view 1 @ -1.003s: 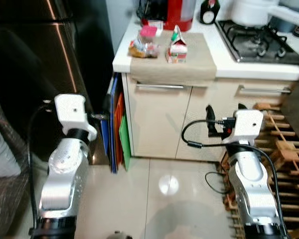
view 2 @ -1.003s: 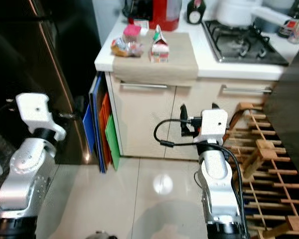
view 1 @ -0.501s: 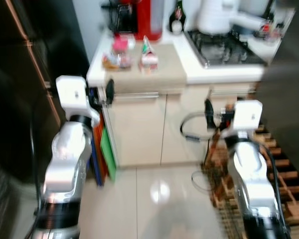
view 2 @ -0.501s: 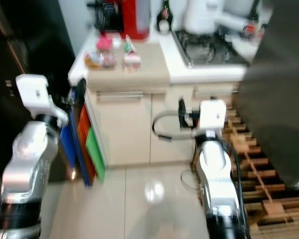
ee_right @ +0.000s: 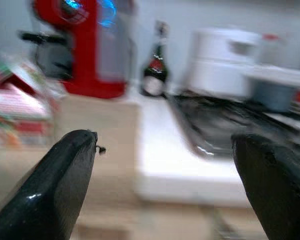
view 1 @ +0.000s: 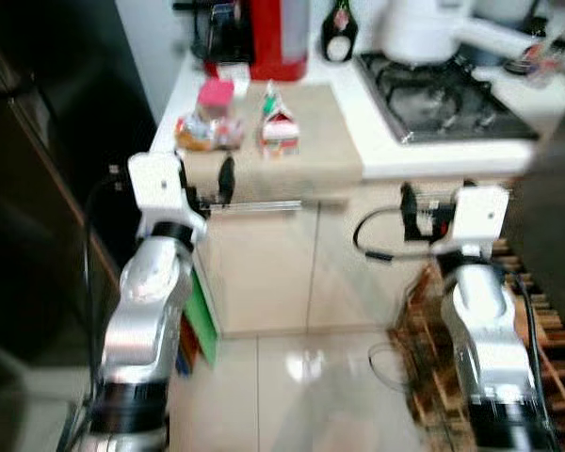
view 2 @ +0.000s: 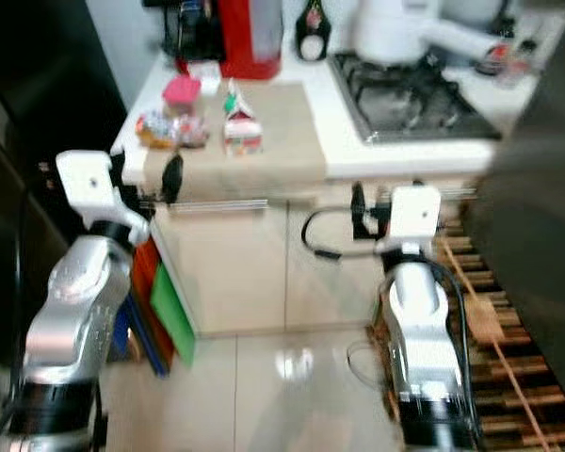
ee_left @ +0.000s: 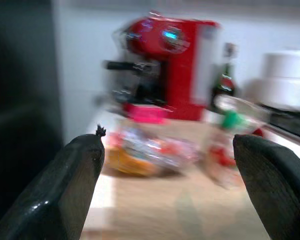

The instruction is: Restocking fridge

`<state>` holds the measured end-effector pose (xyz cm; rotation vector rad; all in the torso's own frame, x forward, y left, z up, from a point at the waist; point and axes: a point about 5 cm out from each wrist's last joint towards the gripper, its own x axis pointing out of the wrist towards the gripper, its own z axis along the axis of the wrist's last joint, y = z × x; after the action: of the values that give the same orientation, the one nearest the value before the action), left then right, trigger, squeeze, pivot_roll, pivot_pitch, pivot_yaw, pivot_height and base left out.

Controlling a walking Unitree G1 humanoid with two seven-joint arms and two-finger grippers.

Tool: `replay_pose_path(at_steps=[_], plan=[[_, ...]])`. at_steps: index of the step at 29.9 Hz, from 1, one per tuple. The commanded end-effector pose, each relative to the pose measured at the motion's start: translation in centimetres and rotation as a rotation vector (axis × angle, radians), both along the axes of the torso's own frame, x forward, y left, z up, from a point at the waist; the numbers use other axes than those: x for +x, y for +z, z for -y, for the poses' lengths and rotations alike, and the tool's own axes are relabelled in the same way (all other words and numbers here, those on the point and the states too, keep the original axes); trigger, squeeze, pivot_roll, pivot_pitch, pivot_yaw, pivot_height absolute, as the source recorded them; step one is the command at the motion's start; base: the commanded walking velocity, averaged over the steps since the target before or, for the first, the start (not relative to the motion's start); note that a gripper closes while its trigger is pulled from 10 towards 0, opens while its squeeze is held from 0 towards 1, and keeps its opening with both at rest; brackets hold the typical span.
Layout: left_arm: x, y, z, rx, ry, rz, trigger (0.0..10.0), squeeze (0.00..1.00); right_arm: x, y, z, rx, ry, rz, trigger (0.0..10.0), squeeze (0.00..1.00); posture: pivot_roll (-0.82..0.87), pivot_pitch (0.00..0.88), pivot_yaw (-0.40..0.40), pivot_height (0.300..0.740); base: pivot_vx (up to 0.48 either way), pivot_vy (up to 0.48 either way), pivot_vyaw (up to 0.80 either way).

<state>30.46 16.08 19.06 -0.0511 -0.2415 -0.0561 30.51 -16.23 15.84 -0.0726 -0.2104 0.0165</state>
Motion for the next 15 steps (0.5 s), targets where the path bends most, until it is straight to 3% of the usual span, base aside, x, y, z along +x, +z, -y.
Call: replay_pose_path(at_steps=[1,13,15], plan=[[0.06,-0.08,-0.32,-0.008,0.018,-0.007,10.0,0.00,-0.15,-0.17,-0.28,-0.008,0.019,-0.007,10.0,0.34,-0.04,0.000,0.038,0.740,0.480,0.000,0.00],[0.25,0.63,-0.74,-0.003,0.036,0.029,10.0,0.00,-0.07,0.13,-0.40,-0.008,0.026,0.008,10.0,0.33,-0.05,0.000,0.035,0.740,0.480,0.000,0.00],[0.34,0.91,-1.11,-0.003,0.058,0.042,10.0,0.00,-0.10,0.21,-0.36,-0.008,0.026,0.013,10.0,0.33,-0.05,0.000,0.035,0.740,0.189,0.000,0.00]])
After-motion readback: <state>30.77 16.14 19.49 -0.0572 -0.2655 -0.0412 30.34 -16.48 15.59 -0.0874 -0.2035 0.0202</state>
